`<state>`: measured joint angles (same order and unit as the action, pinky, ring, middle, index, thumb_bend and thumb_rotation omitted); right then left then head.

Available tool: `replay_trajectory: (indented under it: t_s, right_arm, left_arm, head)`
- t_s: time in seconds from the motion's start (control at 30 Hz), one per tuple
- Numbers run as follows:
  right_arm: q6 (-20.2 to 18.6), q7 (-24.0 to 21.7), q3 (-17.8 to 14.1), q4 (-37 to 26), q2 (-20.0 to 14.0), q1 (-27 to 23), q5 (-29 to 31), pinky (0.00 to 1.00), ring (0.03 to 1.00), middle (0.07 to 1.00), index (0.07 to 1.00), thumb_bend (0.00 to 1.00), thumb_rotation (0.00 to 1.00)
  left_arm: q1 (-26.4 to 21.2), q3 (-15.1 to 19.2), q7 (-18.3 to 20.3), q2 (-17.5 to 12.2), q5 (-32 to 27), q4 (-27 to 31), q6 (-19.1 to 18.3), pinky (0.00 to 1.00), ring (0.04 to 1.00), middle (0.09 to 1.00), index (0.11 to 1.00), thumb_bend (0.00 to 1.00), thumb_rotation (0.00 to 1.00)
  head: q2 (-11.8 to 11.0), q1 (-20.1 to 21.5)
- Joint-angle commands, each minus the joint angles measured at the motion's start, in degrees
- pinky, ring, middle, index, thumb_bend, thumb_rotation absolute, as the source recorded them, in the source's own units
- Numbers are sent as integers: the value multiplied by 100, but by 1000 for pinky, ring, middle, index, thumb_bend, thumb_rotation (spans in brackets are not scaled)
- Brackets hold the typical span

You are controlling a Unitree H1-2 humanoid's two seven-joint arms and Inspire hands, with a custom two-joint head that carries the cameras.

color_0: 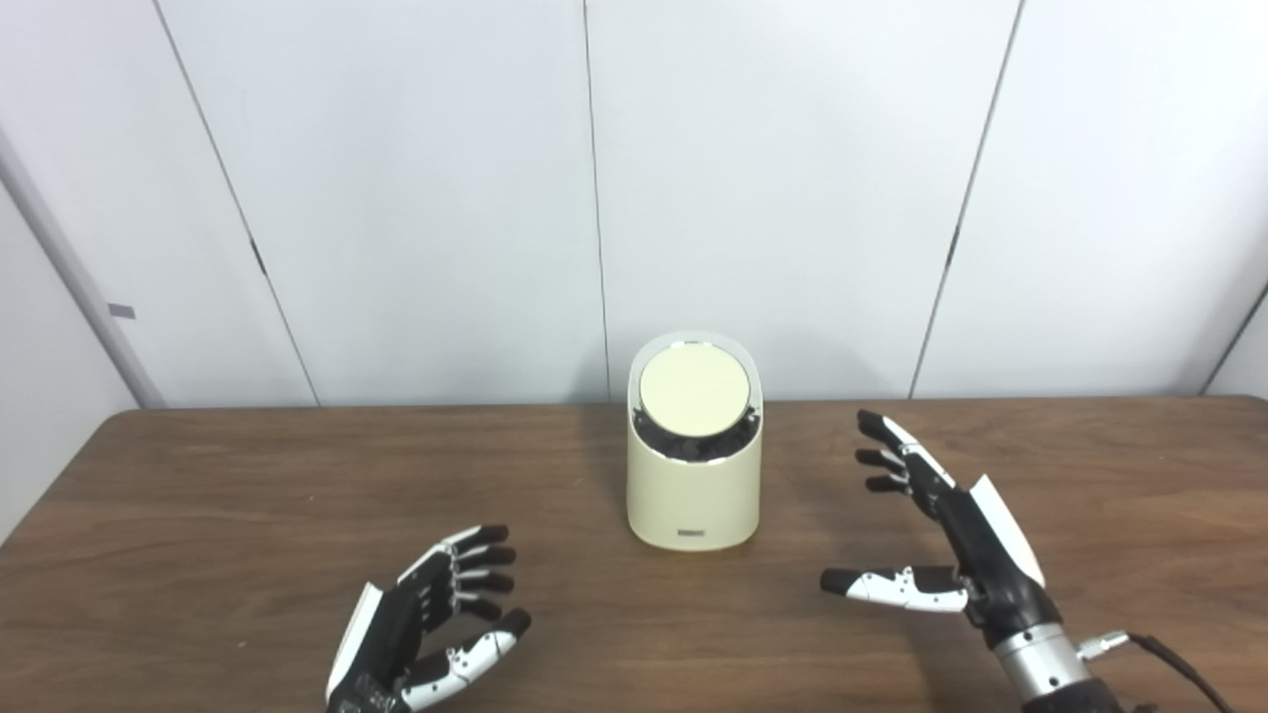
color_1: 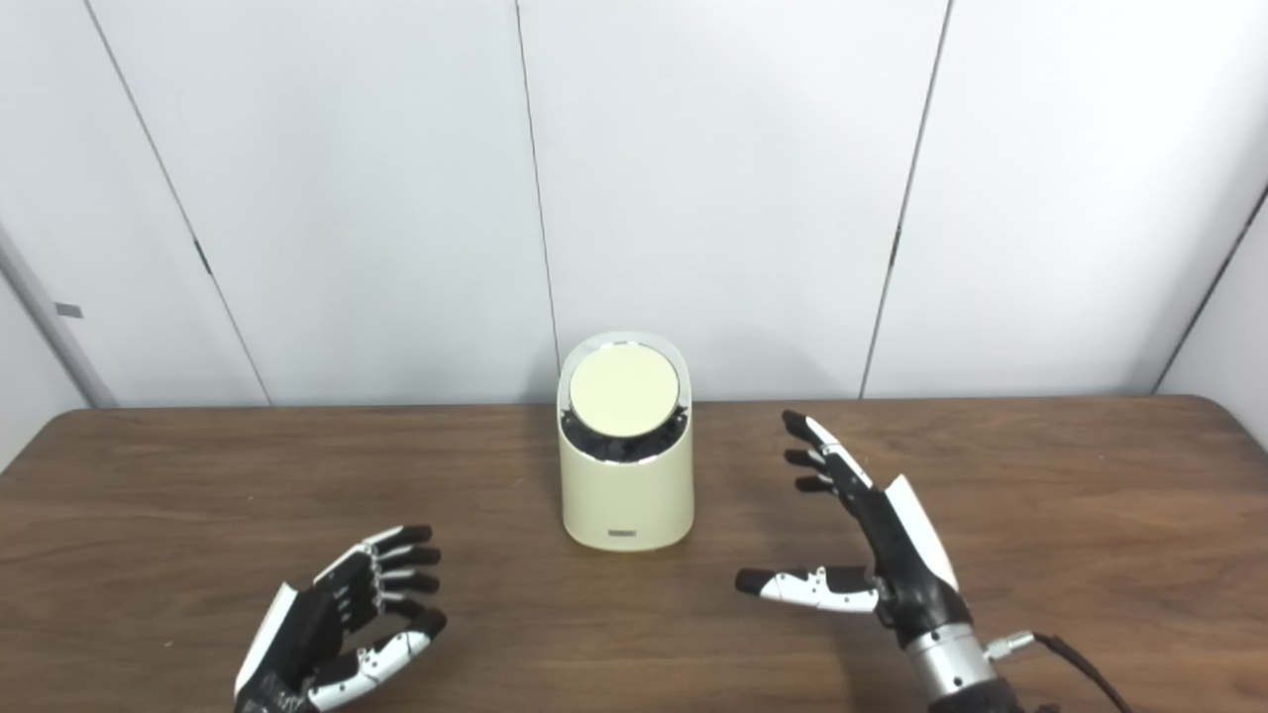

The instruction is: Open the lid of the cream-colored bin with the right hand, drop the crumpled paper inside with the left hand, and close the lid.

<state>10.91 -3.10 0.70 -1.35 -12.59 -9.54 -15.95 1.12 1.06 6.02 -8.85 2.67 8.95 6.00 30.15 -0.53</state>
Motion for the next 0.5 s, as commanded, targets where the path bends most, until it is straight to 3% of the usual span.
replay_trajectory:
  t_s: [0.0,0.47]
  right_arm:
    - [134,105,-48,-190,-14,-101,84,749,835,907,901,784,292]
    - [232,142,-54,-215,83,63,284,730,828,905,894,794,280]
  left_arm:
    - [-219,36,-63,-24,-27,144,351,609,703,758,803,645,191]
    - [-451,156,-11,77,-468,1,872,611,713,773,816,708,228]
  head:
    - [14,-24]
    - [-9,-101]
